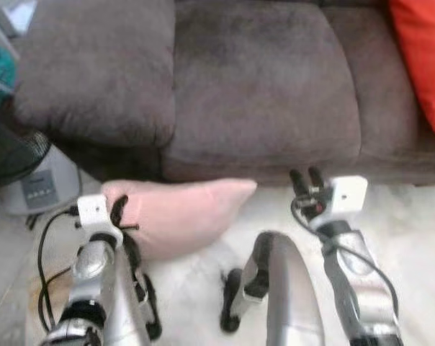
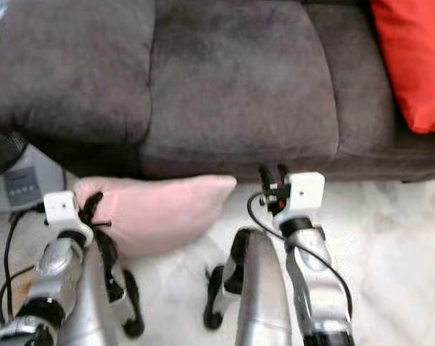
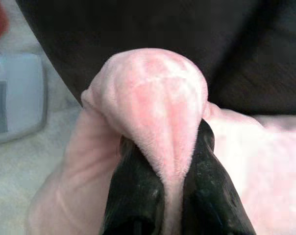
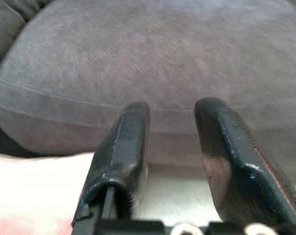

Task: Move the pillow to the sofa from floor

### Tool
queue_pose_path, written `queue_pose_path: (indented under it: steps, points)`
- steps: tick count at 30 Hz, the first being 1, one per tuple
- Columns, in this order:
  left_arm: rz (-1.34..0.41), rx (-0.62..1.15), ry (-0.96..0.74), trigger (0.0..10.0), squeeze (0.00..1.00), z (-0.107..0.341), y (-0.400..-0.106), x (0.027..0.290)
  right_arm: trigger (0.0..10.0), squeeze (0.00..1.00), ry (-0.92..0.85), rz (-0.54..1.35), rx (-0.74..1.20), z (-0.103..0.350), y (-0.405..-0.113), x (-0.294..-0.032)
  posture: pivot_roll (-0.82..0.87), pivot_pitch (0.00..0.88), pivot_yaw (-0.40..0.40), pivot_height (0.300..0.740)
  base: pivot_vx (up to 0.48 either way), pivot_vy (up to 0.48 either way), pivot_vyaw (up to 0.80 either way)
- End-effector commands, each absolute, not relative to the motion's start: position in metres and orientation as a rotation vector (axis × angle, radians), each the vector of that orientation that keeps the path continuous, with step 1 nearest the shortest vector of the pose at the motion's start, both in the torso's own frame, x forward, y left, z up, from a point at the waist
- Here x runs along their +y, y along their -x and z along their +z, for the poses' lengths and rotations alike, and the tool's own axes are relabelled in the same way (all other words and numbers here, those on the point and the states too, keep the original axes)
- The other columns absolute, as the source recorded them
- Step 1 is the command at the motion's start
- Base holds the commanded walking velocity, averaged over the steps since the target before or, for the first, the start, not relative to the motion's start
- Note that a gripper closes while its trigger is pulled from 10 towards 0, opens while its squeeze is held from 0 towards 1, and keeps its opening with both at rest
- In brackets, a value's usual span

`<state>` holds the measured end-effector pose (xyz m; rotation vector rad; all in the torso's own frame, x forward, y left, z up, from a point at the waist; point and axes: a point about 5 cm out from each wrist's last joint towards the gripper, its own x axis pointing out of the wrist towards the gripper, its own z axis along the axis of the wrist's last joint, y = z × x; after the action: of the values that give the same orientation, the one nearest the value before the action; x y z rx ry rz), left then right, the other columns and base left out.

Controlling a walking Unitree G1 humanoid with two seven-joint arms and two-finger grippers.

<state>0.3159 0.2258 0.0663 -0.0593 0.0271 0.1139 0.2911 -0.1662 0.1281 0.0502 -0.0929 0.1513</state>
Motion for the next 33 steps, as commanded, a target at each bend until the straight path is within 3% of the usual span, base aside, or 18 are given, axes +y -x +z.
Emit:
queue_pose_path:
  steps: [1, 12, 20, 33]
  points:
    - [0.115, 0.016, 0.050, 10.0, 0.00, 0.066, -0.313, 0.226, 10.0, 0.00, -0.055, 0.122, -0.051, 0.115, -0.285, -0.171, 0.09, 0.289, -0.116, 0.474, -0.450, 0.000, 0.00]
    - [0.104, 0.015, 0.038, 10.0, 0.00, 0.070, -0.317, 0.224, 10.0, 0.00, -0.055, 0.108, -0.037, 0.109, -0.289, -0.170, 0.10, 0.266, -0.098, 0.474, -0.433, 0.000, 0.00]
    - [0.014, -0.066, -0.098, 10.0, 0.00, 0.084, -0.313, 0.210, 10.0, 0.00, -0.093, 0.088, -0.044, 0.107, -0.300, -0.171, 0.13, 0.209, -0.076, 0.474, 0.000, 0.000, 0.00]
    - [-0.004, -0.187, -0.197, 10.0, 0.00, 0.121, -0.324, 0.210, 10.0, 0.00, -0.106, 0.055, -0.059, 0.104, -0.313, -0.174, 0.16, 0.098, -0.030, 0.474, 0.000, 0.000, 0.00]
